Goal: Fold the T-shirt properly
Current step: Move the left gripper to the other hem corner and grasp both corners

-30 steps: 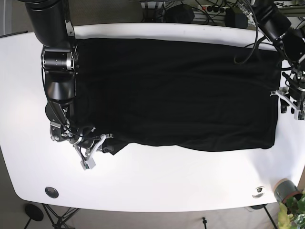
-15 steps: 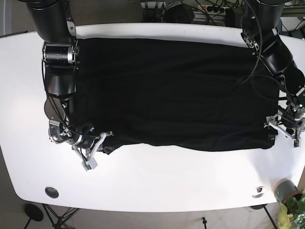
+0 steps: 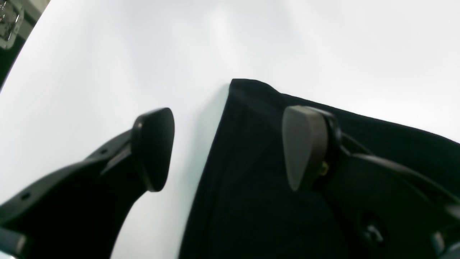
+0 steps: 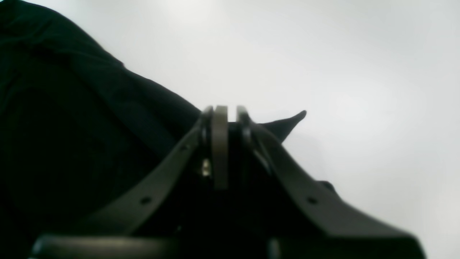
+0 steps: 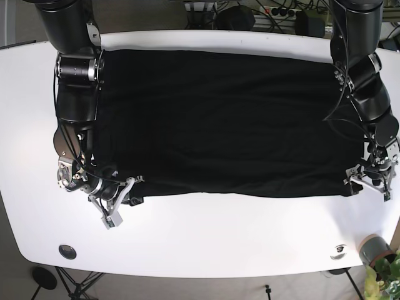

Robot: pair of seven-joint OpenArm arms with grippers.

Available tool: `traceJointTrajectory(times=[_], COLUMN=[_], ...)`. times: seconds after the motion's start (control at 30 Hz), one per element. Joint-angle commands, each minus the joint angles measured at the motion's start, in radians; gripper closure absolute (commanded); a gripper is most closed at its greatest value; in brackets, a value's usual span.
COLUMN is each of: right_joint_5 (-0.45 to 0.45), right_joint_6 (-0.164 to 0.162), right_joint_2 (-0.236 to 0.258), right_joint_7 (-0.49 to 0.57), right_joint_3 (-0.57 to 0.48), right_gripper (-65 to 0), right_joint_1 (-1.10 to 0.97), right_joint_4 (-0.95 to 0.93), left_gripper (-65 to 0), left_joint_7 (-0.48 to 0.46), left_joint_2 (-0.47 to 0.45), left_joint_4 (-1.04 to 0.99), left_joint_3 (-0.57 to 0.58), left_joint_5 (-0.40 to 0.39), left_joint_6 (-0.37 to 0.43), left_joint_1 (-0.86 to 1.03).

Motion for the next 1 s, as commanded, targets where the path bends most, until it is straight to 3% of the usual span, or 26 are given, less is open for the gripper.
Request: traceJointTrajectory(times=[0.0,0.1,0.3,0.47,0.63,0.97], right_joint_5=[0.027,0.027,0.029,0.029,0.029,0.029], right_joint_6=[0.004,0.004,0.004,0.006,0.010,0.013], right_joint_2=[0.010,0.010,0.010,0.010,0.010,0.010], right_joint_7=[0.020,0.020,0.020,0.020,0.020,0.020], right_joint_3=[0.004,0.004,0.004,0.004,0.006,0.006], right_gripper=[-2.4,-2.4,-2.4,-2.4,-2.4,-2.4], right_joint_1=[0.032,0.018,0.012,0.011,0.011,0.008], right_joint_4=[0.041,0.052,0.064,0.064,0.064,0.064], left_gripper=[-44.6,-44.6,-44.6,-44.7,-44.7,-44.7], left_joint_7=[-0.067,-0.129,-0.227,-0.235,-0.236,-0.272], left_joint_2=[-0.034,-0.039,-0.052,-0.054,-0.051,-0.023], left_joint_4=[-0.071,-0.165,-0.293,-0.315,-0.316,-0.324], left_joint_3=[0.005,0.006,0.008,0.017,0.105,0.108], left_joint_5=[-0.012,-0.012,-0.011,-0.011,-0.020,-0.017], left_joint_6=[-0.002,0.001,0.093,0.099,0.099,0.099], left_joint_1=[-0.060,-0.095,-0.131,-0.125,-0.095,-0.088])
